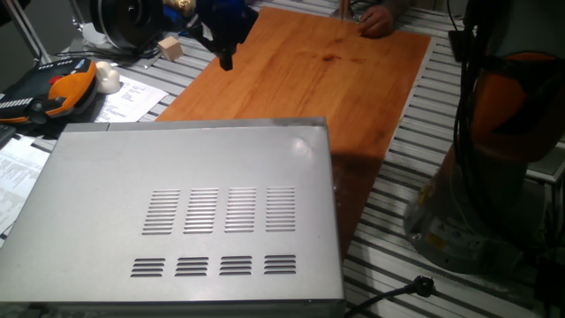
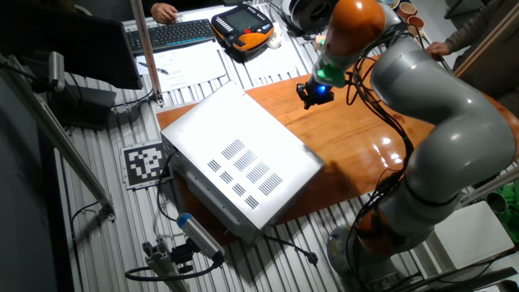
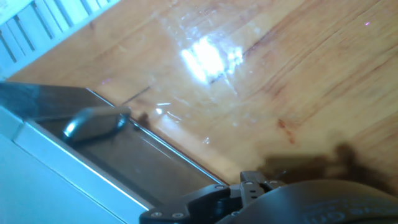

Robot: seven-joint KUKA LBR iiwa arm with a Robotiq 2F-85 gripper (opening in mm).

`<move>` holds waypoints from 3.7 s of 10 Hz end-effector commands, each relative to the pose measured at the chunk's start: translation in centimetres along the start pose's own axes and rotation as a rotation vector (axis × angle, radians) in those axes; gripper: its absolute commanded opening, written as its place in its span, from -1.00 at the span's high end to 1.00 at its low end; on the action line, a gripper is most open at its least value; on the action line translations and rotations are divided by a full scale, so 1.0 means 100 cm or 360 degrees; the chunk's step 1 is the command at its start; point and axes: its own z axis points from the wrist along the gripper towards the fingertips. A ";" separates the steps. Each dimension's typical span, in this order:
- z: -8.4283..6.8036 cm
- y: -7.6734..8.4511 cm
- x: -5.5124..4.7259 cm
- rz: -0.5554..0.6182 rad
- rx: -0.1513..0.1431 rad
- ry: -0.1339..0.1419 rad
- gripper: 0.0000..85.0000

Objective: Put the bowl into the microwave

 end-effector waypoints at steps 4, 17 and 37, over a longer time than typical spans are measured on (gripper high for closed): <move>-0.004 -0.008 0.001 -0.0030 -0.0007 0.0007 1.00; 0.007 0.008 0.000 -0.0013 0.0012 0.0011 1.00; -0.044 -0.012 -0.010 0.0357 -0.0132 -0.0073 1.00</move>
